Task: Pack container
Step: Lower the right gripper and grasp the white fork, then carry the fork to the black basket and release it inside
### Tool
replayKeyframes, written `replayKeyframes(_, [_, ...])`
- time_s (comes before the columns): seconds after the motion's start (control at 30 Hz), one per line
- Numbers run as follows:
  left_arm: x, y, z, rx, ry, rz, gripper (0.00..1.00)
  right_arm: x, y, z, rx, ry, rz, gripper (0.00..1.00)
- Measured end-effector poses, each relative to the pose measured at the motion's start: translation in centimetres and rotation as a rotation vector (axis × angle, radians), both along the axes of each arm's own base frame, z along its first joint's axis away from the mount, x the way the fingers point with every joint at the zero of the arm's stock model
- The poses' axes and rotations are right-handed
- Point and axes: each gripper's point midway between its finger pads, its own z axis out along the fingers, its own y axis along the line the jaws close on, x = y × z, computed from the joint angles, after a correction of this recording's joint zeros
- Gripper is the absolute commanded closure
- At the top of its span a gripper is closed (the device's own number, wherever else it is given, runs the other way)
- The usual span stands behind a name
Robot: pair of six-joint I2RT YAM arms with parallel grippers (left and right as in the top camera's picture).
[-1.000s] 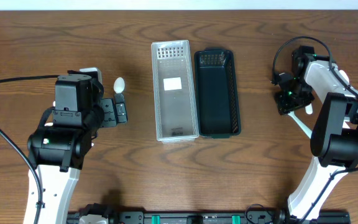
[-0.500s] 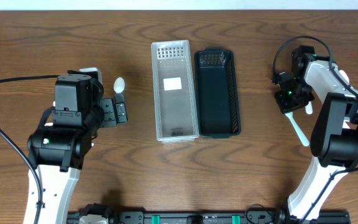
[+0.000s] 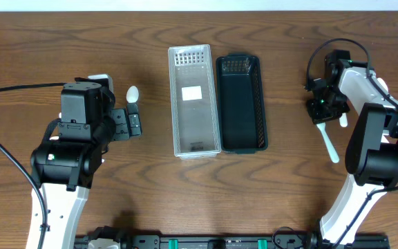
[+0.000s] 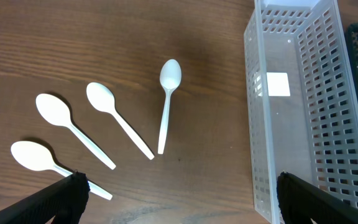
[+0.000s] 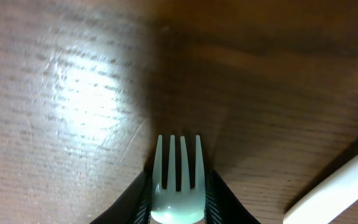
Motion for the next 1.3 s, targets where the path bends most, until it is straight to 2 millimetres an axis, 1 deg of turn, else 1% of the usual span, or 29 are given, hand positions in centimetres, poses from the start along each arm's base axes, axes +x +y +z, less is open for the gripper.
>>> replayKeyframes(0.07, [0.0, 0.0, 0.0, 0.0, 0.0, 0.0, 0.02, 0.0, 0.1, 0.1, 0.0, 0.008, -0.014, 0.99])
replayKeyframes(0.13, [0.0, 0.0, 0.0, 0.0, 0.0, 0.0, 0.02, -0.2, 0.2, 0.5, 0.0, 0.027, -0.026, 0.99])
replayKeyframes(0.2, [0.0, 0.0, 0.0, 0.0, 0.0, 0.0, 0.02, 0.3, 0.6, 1.4, -0.002, 0.024, -0.036, 0.99])
replayKeyframes(0.3, [0.0, 0.0, 0.0, 0.0, 0.0, 0.0, 0.02, 2.6, 1.7, 4.0, -0.011, -0.036, -0.051, 0.99])
replayKeyframes(0.4, [0.0, 0.0, 0.0, 0.0, 0.0, 0.0, 0.02, 5.4, 3.7, 7.6, -0.013, -0.149, -0.063, 0.99])
replayKeyframes(0.43, [0.0, 0.0, 0.0, 0.0, 0.0, 0.0, 0.02, 6.4, 4.6, 9.1, -0.01, -0.197, -0.068, 0.99])
replayKeyframes(0.5, [0.0, 0.0, 0.0, 0.0, 0.0, 0.0, 0.02, 8.0, 7.1, 12.6, 0.01, -0.304, -0.08, 0.99])
replayKeyframes(0.53, [0.0, 0.0, 0.0, 0.0, 0.0, 0.0, 0.02, 8.5, 8.1, 13.8, 0.021, -0.342, -0.08, 0.99])
replayKeyframes(0.57, [0.0, 0.0, 0.0, 0.0, 0.0, 0.0, 0.02, 9.2, 10.0, 15.8, 0.041, -0.403, -0.078, 0.99])
replayKeyframes(0.63, [0.0, 0.0, 0.0, 0.0, 0.0, 0.0, 0.02, 10.0, 13.1, 18.4, 0.078, -0.487, -0.065, 0.99])
replayKeyframes(0.67, [0.0, 0.0, 0.0, 0.0, 0.0, 0.0, 0.02, 10.3, 15.3, 19.7, 0.107, -0.533, -0.054, 0.99])
replayKeyframes(0.73, [0.0, 0.0, 0.0, 0.0, 0.0, 0.0, 0.02, 10.3, 18.4, 20.8, 0.143, -0.574, -0.044, 0.99])
replayKeyframes(0.8, [0.0, 0.0, 0.0, 0.0, 0.0, 0.0, 0.02, 9.7, 21.4, 20.7, 0.161, -0.581, -0.04, 0.99])
replayKeyframes(0.87, [0.0, 0.0, 0.0, 0.0, 0.0, 0.0, 0.02, 9.1, 23.5, 19.9, 0.152, -0.568, -0.051, 0.99])
replayKeyframes(0.97, [0.0, 0.0, 0.0, 0.0, 0.0, 0.0, 0.02, 8.5, 24.7, 17.6, 0.11, -0.527, -0.079, 0.99])
replayKeyframes(1.03, [0.0, 0.0, 0.0, 0.0, 0.001, 0.0, 0.02, 8.3, 24.8, 15.5, 0.075, -0.483, -0.104, 0.99])
replayKeyframes(1.1, [-0.1, 0.0, -0.1, 0.001, 0.008, 0.0, 0.02, 8.0, 24.5, 13.0, 0.037, -0.428, -0.128, 0.99])
replayKeyframes(1.17, [-0.2, 0.0, -0.2, 0.001, 0.011, 0.0, 0.02, 7.9, 24.3, 11.0, 0.011, -0.386, -0.142, 0.91])
replayKeyframes(1.2, [-0.2, 0.0, -0.2, 0.001, 0.013, 0.0, 0.02, 7.8, 24.3, 10.1, 0.0, -0.367, -0.145, 0.89])
replayKeyframes(1.23, [-0.3, 0.0, -0.2, 0.002, 0.014, 0.0, 0.02, 7.8, 24.2, 9.4, -0.009, -0.353, -0.148, 0.82])
replayKeyframes(1.3, [-0.3, 0.0, -0.2, 0.002, 0.015, 0.0, 0.02, 7.5, 24.1, 8.7, -0.019, -0.335, -0.149, 0.64])
